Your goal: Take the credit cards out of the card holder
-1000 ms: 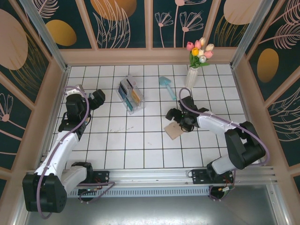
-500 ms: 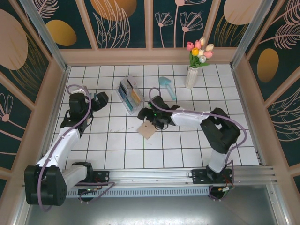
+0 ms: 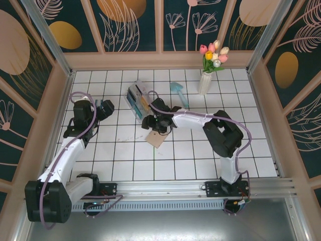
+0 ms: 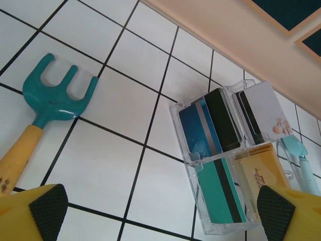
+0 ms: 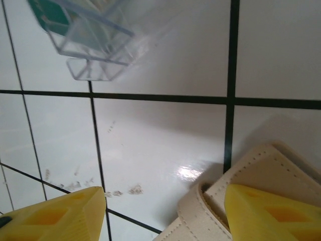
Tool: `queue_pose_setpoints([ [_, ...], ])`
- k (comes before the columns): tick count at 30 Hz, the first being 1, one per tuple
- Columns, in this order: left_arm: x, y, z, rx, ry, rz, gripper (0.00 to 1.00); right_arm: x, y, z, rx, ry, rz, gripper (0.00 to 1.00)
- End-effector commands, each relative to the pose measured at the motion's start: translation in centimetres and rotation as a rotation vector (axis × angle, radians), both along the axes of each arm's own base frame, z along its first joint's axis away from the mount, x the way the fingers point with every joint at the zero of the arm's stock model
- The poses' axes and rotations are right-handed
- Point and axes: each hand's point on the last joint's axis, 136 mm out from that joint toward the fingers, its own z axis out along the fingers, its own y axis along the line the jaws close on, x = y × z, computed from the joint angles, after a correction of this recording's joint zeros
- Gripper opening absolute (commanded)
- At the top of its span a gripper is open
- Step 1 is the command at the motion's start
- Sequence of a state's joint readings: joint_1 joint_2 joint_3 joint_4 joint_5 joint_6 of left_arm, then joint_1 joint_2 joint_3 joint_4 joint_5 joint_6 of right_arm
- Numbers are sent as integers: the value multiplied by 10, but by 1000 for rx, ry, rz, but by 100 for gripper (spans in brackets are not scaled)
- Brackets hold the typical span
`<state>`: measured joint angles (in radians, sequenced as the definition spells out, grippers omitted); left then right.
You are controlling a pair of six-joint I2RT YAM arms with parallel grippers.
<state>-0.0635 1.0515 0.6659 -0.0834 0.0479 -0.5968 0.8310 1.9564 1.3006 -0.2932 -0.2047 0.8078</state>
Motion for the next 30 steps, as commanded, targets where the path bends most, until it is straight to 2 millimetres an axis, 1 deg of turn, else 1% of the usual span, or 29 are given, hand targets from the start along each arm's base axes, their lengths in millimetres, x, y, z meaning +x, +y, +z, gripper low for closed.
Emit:
queue_pose_setpoints([
  [1, -1, -2, 7, -14, 1, -2, 99, -5, -17, -22, -71, 47, 16, 66],
  [3, -3, -7, 6, -22, 8, -36, 99, -2, -32, -29, -125, 45, -18, 66],
  [5, -5, -13, 4, -33, 15, -68, 99, -2, -53, -35, -184, 45, -61, 66],
  [8, -8, -20, -3, -52, 34, -107, 99, -8, -91, -40, -267, 45, -138, 65],
  [10, -8, -24, -8, -63, 51, -124, 99, -19, -116, -44, -322, 53, -178, 64],
  [12, -9, -28, -13, -72, 68, -138, 99, -37, -141, -49, -357, 90, -199, 61],
  [15, -10, -35, -16, -87, 79, -163, 98, -53, -165, -44, -361, 111, -228, 61],
  [17, -12, -40, -19, -98, 84, -179, 99, -54, -172, -31, -343, 90, -227, 61],
  [20, -15, -53, -25, -109, 96, -210, 98, -46, -180, -7, -309, 38, -218, 63],
  [21, -17, -58, -29, -109, 104, -222, 98, -44, -187, -4, -306, 39, -225, 63],
  [22, -19, -63, -32, -113, 113, -232, 99, -44, -194, -3, -307, 44, -230, 63],
  [25, -24, -79, -43, -122, 144, -267, 99, -54, -214, -13, -320, 99, -241, 63],
  [28, -29, -89, -53, -137, 168, -284, 98, -65, -220, -19, -335, 135, -230, 66],
  [30, -32, -94, -58, -147, 176, -289, 99, -70, -220, -20, -329, 148, -224, 68],
])
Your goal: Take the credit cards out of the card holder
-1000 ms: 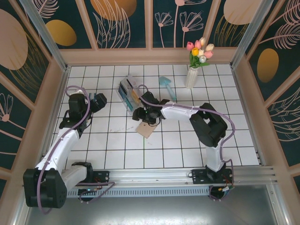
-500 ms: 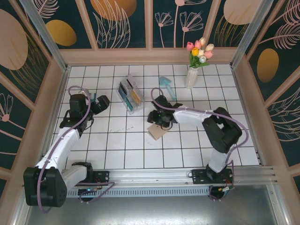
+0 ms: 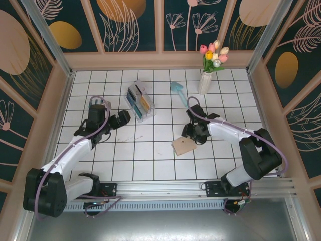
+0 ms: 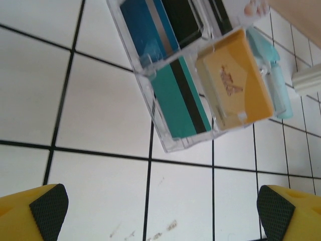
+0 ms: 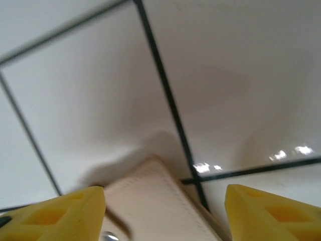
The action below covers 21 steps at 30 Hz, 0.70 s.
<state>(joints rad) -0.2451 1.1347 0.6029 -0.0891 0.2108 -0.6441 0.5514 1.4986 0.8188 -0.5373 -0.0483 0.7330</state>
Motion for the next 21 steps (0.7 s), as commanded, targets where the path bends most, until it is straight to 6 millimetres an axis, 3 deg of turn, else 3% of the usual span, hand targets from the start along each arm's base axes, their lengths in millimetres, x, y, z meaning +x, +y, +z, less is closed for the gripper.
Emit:
queue_pose_setpoints([
  [1, -2, -9, -6, -40, 8, 1, 99, -24, -7, -5, -12, 77, 38, 68],
  [7, -3, -10, -9, -44, 11, 9, 98, -35, 12, -2, 61, 112, 78, 67],
  [13, -7, -14, -10, -58, 11, -5, 99, -49, 63, 11, 212, 143, 132, 66],
  [17, -12, -17, -12, -60, 17, -22, 99, -65, 115, 27, 366, 161, 203, 66],
  [19, -14, -16, -14, -54, 23, -20, 99, -64, 112, 28, 285, 137, 231, 66],
  [21, -15, -13, -17, -44, 27, -8, 98, -49, 83, 29, 78, 67, 229, 66],
])
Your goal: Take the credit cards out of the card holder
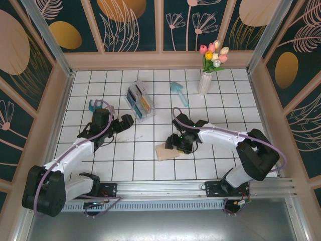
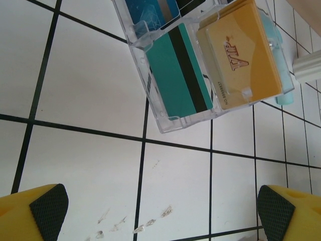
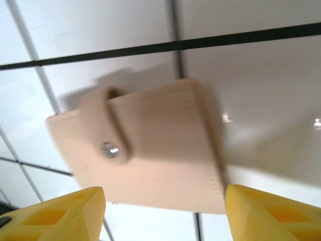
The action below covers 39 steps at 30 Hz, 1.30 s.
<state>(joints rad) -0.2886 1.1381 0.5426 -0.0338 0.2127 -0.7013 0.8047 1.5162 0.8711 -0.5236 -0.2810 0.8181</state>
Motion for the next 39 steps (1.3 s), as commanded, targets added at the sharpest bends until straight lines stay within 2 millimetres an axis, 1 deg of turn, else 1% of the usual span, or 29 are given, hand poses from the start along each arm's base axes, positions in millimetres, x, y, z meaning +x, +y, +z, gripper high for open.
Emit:
queue_pose_setpoints([
  [1, -4, 1, -2, 0, 0, 9, 99, 23, -26, 14, -219, -123, 12, 67],
  [2, -4, 3, -4, 8, 4, 21, 99, 26, -31, 18, -274, -150, 38, 69],
  [3, -4, 7, -6, 19, 14, 43, 98, 29, -30, 21, -314, -174, 76, 71],
  [6, -5, 19, -12, 48, 36, 113, 99, 26, -6, 24, -331, -210, 186, 80],
  [8, -6, 26, -16, 59, 45, 152, 98, 20, 10, 18, -320, -196, 237, 81],
  [10, -9, 29, -19, 62, 50, 168, 98, 14, 20, 8, -328, -175, 278, 81],
  [15, -15, 31, -25, 71, 63, 168, 99, 1, 40, -13, -378, -134, 368, 77],
  [17, -16, 32, -26, 79, 66, 167, 99, 0, 43, -21, -404, -129, 377, 77],
  [19, -16, 33, -27, 85, 69, 169, 99, 2, 44, -31, -418, -120, 361, 77],
  [23, -16, 32, -27, 86, 71, 165, 99, 18, 31, -49, -463, -110, 265, 76],
  [26, -17, 33, -28, 87, 73, 166, 99, 37, 20, -57, -454, -112, 161, 75],
  [30, -18, 31, -29, 79, 77, 161, 98, 67, 9, -61, -409, -122, 47, 74],
  [32, -19, 31, -29, 76, 80, 156, 99, 82, 5, -53, -379, -133, 15, 73],
  [33, -19, 30, -29, 74, 81, 155, 98, 90, 3, -45, -365, -148, 11, 74],
  [36, -19, 28, -29, 67, 82, 143, 98, 108, 8, -13, -273, -206, 39, 75],
  [37, -19, 27, -29, 62, 82, 139, 99, 110, 11, -3, -222, -212, 50, 77],
  [39, -19, 24, -29, 50, 81, 129, 99, 114, 13, 8, -139, -213, 72, 81],
])
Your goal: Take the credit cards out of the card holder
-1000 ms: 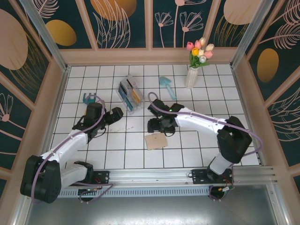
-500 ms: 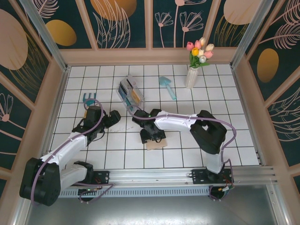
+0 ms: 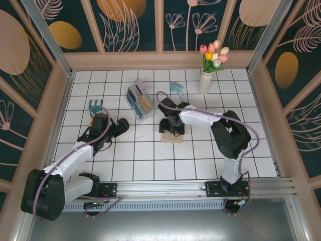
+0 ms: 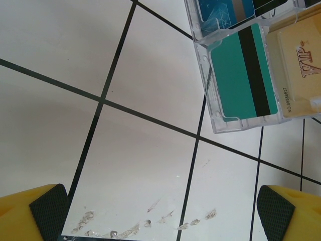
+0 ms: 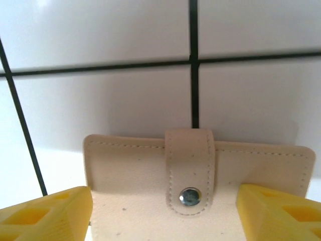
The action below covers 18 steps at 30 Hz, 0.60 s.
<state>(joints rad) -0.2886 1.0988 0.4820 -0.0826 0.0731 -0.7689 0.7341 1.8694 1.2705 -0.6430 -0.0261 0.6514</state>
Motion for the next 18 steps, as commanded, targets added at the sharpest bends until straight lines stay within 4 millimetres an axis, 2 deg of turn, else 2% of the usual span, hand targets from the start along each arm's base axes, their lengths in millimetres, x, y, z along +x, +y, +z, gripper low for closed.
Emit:
queue_pose_setpoints([
  [1, -5, -6, -5, -27, 17, -18, 99, 9, 2, 20, 126, -30, 73, 84],
  [4, -5, -11, -7, -48, 22, -30, 99, 13, -3, 15, 190, -9, 80, 91],
  [6, -4, -12, -8, -50, 27, -35, 98, 17, -7, 9, 188, -4, 80, 93],
  [12, -3, -16, -6, -71, 25, -41, 99, 30, -14, -1, 145, -10, 84, 93],
  [18, -8, -24, -8, -119, 36, -55, 98, 22, -15, -7, 151, 25, 73, 93],
])
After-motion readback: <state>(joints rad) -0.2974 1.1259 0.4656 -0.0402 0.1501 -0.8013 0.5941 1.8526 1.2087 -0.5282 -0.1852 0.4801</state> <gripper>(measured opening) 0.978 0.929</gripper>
